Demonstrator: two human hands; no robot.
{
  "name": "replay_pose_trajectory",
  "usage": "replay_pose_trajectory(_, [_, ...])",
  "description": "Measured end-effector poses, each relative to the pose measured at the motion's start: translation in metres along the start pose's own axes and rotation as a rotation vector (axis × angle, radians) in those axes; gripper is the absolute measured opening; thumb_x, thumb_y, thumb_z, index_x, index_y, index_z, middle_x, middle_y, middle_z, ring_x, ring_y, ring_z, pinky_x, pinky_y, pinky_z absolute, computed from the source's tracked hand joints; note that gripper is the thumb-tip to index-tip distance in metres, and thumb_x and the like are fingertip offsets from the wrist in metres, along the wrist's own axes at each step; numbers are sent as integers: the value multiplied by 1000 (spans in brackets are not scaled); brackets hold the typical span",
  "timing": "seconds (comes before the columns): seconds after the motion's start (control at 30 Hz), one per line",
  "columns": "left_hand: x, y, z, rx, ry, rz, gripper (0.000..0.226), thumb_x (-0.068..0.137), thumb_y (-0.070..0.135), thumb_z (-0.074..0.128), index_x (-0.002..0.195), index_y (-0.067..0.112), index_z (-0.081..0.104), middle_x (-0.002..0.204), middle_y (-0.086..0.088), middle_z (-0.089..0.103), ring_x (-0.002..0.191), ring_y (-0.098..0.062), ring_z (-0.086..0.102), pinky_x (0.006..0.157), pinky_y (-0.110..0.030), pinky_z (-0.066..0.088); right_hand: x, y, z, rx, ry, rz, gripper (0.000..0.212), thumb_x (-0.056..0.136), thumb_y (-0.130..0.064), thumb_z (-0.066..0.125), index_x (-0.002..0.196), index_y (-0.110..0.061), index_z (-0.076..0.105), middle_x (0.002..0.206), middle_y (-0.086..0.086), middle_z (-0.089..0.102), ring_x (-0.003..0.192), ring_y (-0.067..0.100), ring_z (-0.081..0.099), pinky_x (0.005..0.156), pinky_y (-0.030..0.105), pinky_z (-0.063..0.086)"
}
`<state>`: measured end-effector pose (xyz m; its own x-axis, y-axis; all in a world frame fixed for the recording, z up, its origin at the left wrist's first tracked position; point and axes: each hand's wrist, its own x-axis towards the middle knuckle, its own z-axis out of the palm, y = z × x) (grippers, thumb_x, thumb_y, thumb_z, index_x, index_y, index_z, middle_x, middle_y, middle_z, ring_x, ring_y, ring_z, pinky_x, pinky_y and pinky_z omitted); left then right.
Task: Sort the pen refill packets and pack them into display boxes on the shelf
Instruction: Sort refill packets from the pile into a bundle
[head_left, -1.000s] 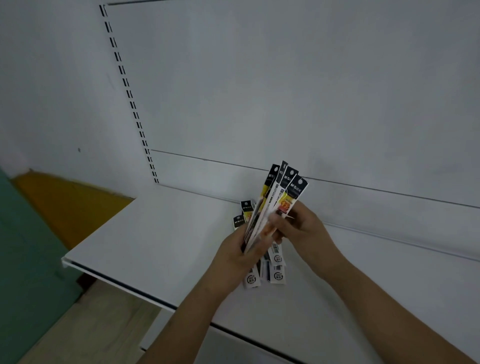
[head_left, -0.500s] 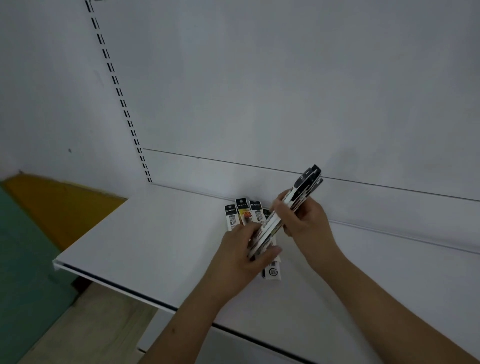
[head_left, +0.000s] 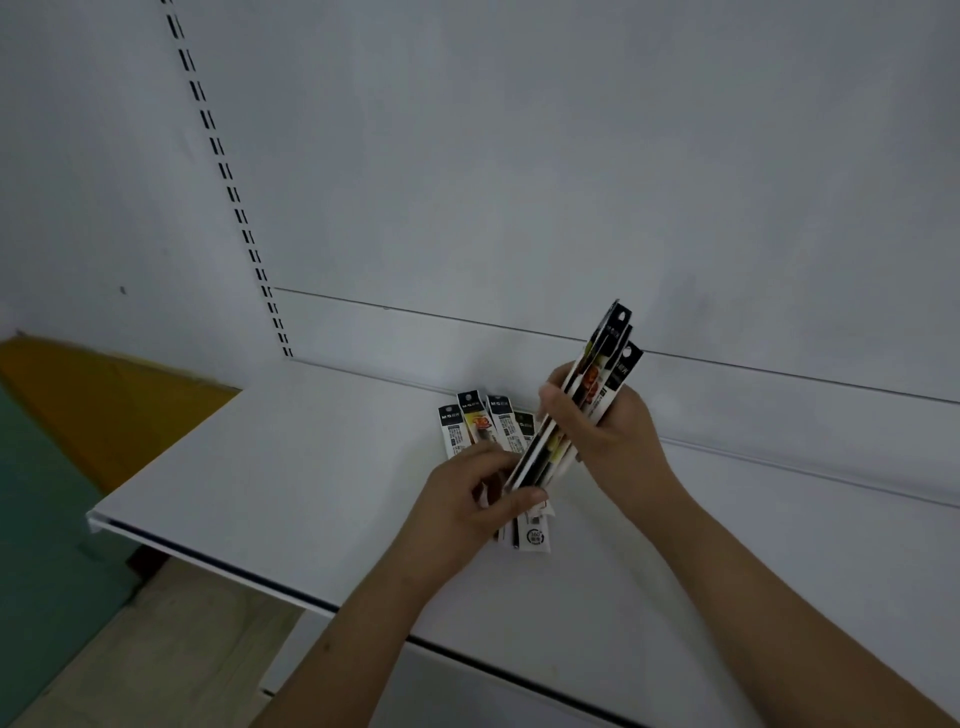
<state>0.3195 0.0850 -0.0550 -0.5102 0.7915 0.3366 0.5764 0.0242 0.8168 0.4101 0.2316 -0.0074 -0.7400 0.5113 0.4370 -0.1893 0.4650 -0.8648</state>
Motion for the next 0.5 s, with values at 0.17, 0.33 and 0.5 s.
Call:
replay_pose_trajectory(0.17, [0,-13,5,161,39,7,48,92,61,48,130,32,58,110,18,54,106,-3,54,92,-17,43,7,-4,-14,-166,182,-39,30,93,-35,61,77,-10,60,68,10,64,63,23,62,62,37,51])
replay_pose_trajectory(0.33, [-2,-16,6,237,61,-11,48,97,59,37,132,31,55,115,17,52,113,-2,46,99,-28,42,12,10,-23,-479,164,-4,40,86,-56,53,74,-18,55,63,-2,59,60,9,58,57,24,45])
replay_pose_trajectory(0.5, [0,-18,7,251,94,25,39,98,49,46,125,25,60,116,14,52,113,-2,47,98,-32,46,6,38,-13,-717,-132,149,34,84,-60,59,82,-26,56,70,-6,64,65,11,63,63,31,53])
